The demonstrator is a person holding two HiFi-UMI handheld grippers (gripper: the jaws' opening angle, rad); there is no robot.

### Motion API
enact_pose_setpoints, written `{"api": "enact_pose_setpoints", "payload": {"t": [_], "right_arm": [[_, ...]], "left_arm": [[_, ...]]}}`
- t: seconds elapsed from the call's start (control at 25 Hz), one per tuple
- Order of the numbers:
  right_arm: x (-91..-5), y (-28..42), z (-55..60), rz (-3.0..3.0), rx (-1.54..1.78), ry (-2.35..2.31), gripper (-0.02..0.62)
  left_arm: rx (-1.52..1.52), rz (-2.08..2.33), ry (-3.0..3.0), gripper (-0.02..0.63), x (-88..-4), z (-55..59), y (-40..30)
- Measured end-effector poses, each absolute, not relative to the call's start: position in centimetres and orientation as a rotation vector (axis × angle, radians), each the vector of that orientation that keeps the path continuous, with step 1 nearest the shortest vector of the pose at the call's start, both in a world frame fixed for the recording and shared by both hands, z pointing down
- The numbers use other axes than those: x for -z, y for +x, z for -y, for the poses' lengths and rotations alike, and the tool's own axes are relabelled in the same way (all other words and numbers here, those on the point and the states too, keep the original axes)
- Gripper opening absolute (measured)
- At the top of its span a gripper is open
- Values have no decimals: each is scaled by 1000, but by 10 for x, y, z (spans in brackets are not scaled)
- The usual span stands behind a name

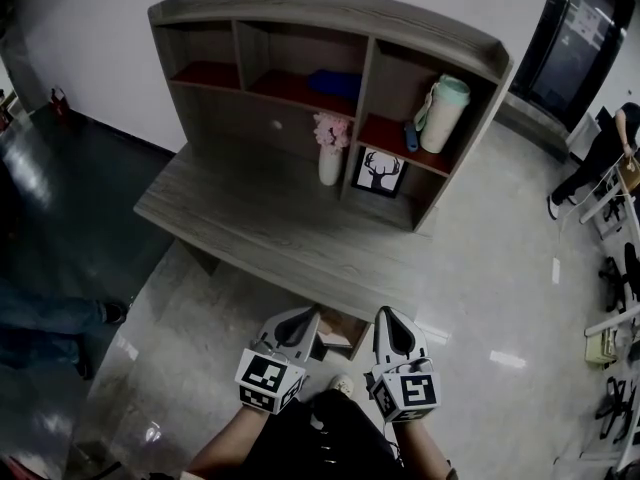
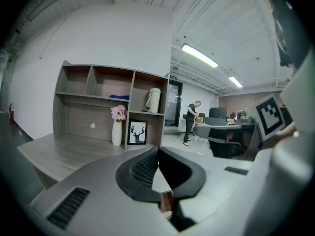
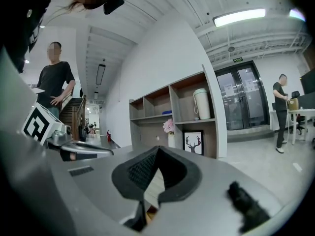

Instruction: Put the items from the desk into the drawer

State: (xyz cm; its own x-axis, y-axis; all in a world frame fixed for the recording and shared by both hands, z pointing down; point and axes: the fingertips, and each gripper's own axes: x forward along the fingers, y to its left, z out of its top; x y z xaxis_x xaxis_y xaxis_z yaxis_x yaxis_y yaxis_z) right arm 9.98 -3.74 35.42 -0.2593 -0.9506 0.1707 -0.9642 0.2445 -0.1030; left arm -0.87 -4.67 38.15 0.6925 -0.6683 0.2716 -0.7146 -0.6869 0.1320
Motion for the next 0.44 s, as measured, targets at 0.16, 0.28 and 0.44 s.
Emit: {"api": "enact_pose_setpoints", "payload": {"t": [0.16,0.28,0.44], "right_arm": [[-356,100,37,2423,-306,1858,11],[-356,98,36,2421,-266,1835,11],[-355,93,34,2430,-262,1804,11]], "left_arm": [[-293,1119,2679,11,-379,47,-9],[-293,1127,2678,11,-379,47,-10],[-291,1132,2678,11,-380,46,-8]]}}
